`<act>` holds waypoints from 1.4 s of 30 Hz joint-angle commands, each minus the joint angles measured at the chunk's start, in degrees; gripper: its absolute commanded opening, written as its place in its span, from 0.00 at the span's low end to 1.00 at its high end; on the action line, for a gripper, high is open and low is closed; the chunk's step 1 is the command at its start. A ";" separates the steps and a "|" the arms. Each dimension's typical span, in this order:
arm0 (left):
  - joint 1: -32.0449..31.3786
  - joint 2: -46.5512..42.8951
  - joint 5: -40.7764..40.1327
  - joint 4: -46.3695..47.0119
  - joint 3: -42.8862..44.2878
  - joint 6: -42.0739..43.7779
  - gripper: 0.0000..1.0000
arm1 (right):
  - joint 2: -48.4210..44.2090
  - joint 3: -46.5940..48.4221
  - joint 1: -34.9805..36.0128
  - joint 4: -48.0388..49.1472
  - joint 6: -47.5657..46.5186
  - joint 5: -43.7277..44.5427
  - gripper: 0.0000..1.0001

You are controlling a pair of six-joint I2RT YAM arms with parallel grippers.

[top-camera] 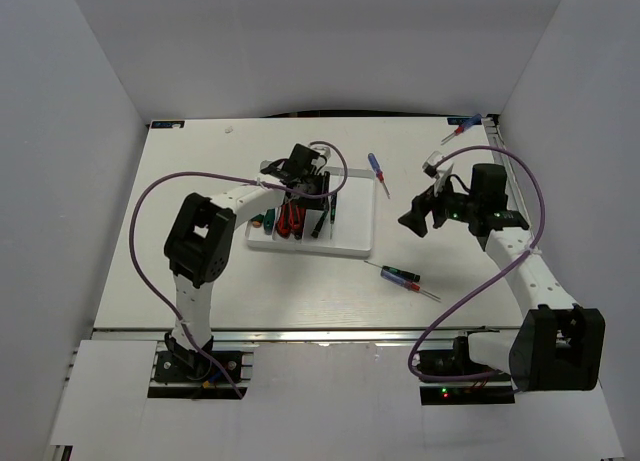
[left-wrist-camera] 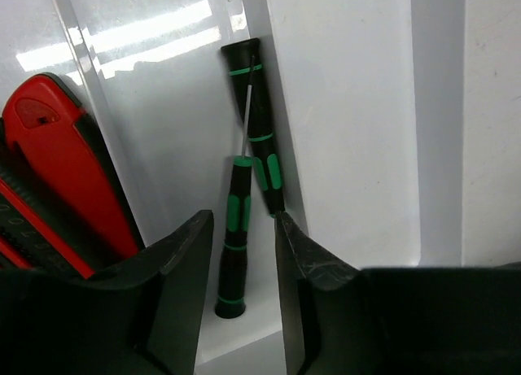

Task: Sort the tools into containers

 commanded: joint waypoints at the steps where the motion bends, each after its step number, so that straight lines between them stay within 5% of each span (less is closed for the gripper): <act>1: -0.82 -1.92 -1.07 0.24 2.77 1.38 0.48 | -0.18 2.53 -1.26 -1.52 -2.55 -0.43 0.90; 16: -0.82 -17.98 -1.25 3.75 -3.11 -0.02 0.91 | 9.05 14.83 -5.66 -18.14 -17.66 -6.40 0.89; 19: -0.73 -22.30 -0.81 6.13 -8.20 -0.90 0.98 | 11.59 18.25 -5.66 -31.70 -34.74 -10.78 0.89; 20: -0.64 -25.19 -0.64 6.83 -10.74 -1.34 0.98 | 12.65 20.01 -5.14 -44.38 -42.47 -11.23 0.89; 21: -0.56 -26.61 -0.11 7.10 -12.07 -1.69 0.98 | 14.66 20.11 -4.96 -49.72 -55.86 -9.58 0.89; 23: -0.29 -30.90 -0.02 7.62 -16.27 -2.66 0.98 | 15.56 16.80 -4.87 -56.43 -63.87 -4.24 0.89; 28: 0.41 -40.05 -2.91 8.15 -25.60 -5.64 0.98 | 7.31 3.26 -4.43 -48.48 -69.89 2.56 0.89; 42: 1.12 -56.94 -11.18 7.54 -40.38 -12.94 0.98 | 3.16 -8.89 3.13 -25.09 -53.37 11.96 0.81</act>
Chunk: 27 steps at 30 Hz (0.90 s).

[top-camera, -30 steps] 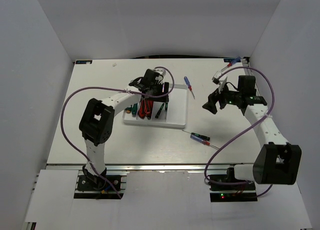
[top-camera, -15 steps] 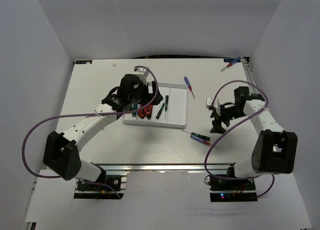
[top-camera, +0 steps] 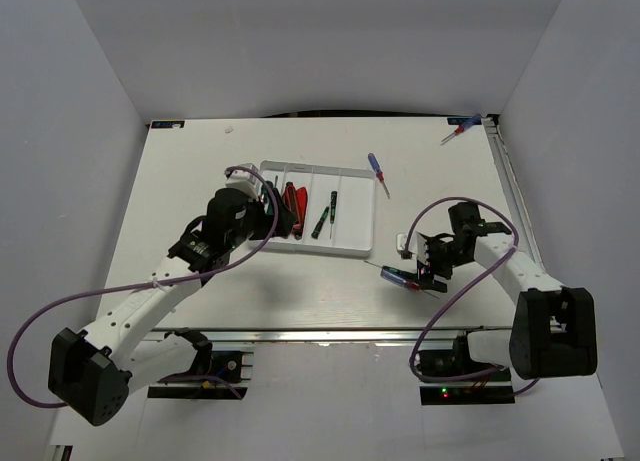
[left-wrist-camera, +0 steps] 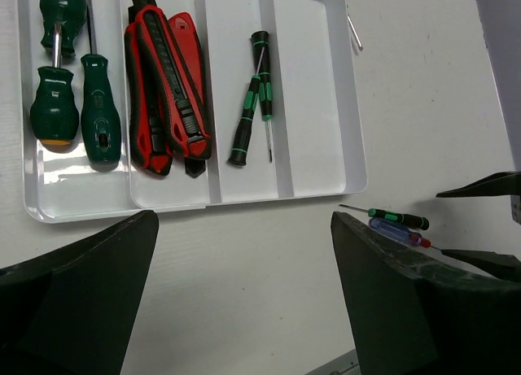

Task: Sort the tools into containers

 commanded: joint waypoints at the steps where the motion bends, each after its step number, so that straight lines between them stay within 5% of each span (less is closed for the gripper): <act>1: 0.24 -1.58 -1.39 -0.11 -1.65 -2.82 0.98 | -0.53 -1.61 1.16 8.59 3.93 3.86 0.80; 12: 0.24 -2.37 -1.65 -0.55 -2.18 -3.27 0.98 | 1.23 -2.41 1.16 10.54 4.89 6.50 0.70; 27: 0.24 -2.20 -1.57 -0.64 -2.45 -3.71 0.98 | 2.55 -3.02 2.92 8.70 3.84 4.83 0.70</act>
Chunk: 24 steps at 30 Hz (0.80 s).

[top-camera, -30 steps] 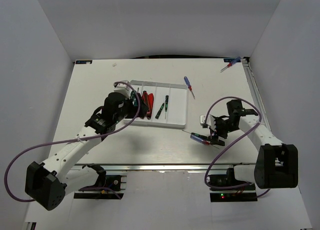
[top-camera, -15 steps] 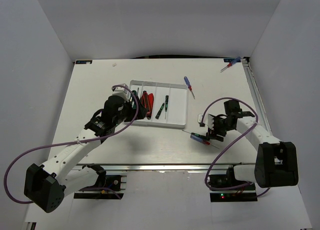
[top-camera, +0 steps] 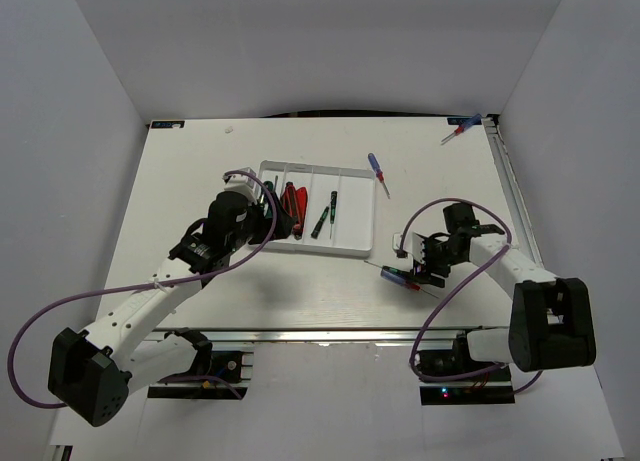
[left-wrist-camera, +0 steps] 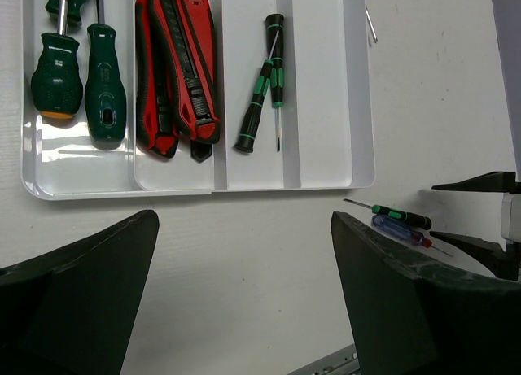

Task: Sort the tools into containers

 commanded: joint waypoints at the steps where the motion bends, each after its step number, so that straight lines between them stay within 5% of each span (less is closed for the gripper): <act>1: 0.24 -1.48 -0.58 0.15 -0.35 -0.32 0.98 | 0.34 -0.18 0.97 -0.98 -0.57 -1.77 0.70; 24: 0.24 -1.21 -0.76 0.23 -0.26 -0.32 0.98 | 4.91 2.80 2.47 7.36 9.71 2.27 0.67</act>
